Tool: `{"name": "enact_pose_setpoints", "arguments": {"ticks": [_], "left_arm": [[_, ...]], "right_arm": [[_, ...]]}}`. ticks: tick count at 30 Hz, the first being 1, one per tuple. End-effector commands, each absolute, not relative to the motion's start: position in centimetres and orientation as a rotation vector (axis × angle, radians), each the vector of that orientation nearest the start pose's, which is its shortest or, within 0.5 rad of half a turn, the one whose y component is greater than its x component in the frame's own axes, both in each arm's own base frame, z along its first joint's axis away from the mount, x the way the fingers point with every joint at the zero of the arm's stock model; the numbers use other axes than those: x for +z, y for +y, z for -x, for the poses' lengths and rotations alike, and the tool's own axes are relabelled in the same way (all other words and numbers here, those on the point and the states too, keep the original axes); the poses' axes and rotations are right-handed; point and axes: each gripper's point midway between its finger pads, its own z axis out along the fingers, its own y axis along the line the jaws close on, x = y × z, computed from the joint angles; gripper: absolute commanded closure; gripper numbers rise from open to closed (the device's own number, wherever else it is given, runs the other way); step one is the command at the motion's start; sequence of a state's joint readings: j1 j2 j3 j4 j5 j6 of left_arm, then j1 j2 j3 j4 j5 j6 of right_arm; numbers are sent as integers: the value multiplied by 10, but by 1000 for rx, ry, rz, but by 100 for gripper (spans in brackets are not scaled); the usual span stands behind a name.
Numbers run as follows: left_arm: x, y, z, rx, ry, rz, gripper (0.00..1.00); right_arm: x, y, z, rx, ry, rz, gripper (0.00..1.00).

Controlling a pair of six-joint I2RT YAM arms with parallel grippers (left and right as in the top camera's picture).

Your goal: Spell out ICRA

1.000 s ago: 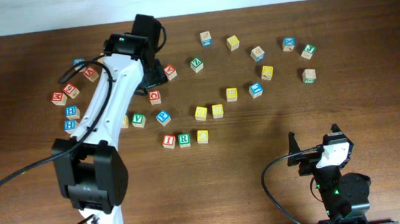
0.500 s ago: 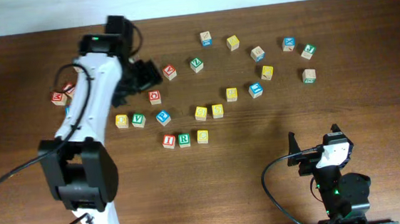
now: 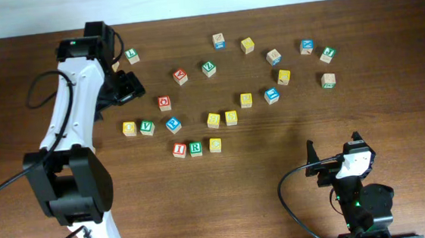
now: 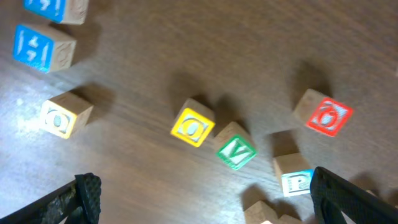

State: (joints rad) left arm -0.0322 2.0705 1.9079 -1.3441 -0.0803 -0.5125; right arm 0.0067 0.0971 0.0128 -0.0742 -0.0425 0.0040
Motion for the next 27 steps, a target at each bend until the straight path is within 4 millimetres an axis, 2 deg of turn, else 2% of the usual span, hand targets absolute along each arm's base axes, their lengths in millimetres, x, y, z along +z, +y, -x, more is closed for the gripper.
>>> {"name": "enact_pose_setpoints", "arguments": {"ticks": [1, 4, 7, 8, 9, 11, 13, 14, 16, 17, 21, 24, 27], "left_arm": [[108, 9, -410, 117, 3002, 747, 1], [108, -13, -412, -71, 3029, 749, 1], [108, -14, -411, -70, 3030, 745, 1], [108, -14, -412, -70, 3029, 744, 1], [108, -14, -412, -70, 3030, 745, 1], [108, -14, -412, -70, 3030, 745, 1], [108, -14, -409, -66, 3039, 747, 1], [108, -14, -409, -66, 3041, 747, 1], [108, -14, -409, -66, 3041, 748, 1], [108, -14, -407, -63, 3048, 749, 1], [108, -14, -406, -61, 3051, 750, 1], [108, -14, -406, -61, 3051, 750, 1], [108, -14, -406, -62, 3051, 750, 1]], "right_arm": [[136, 9, -249, 50, 1734, 28, 2], [136, 9, -249, 50, 1734, 28, 2], [138, 17, -249, 91, 1727, 56, 2], [140, 30, -247, 161, 1716, 111, 2], [148, 58, -241, 340, 1685, 194, 2], [158, 107, -215, 682, 1646, 361, 2], [175, 114, -210, 706, 1563, 422, 2], [206, 114, -208, 716, 1440, 416, 2], [238, 114, -201, 683, 1296, 450, 2], [260, 113, -192, 655, 1189, 475, 2], [315, 113, -171, 616, 1031, 508, 2], [350, 116, -153, 534, 954, 582, 2], [355, 122, -149, 478, 994, 671, 2]]}}
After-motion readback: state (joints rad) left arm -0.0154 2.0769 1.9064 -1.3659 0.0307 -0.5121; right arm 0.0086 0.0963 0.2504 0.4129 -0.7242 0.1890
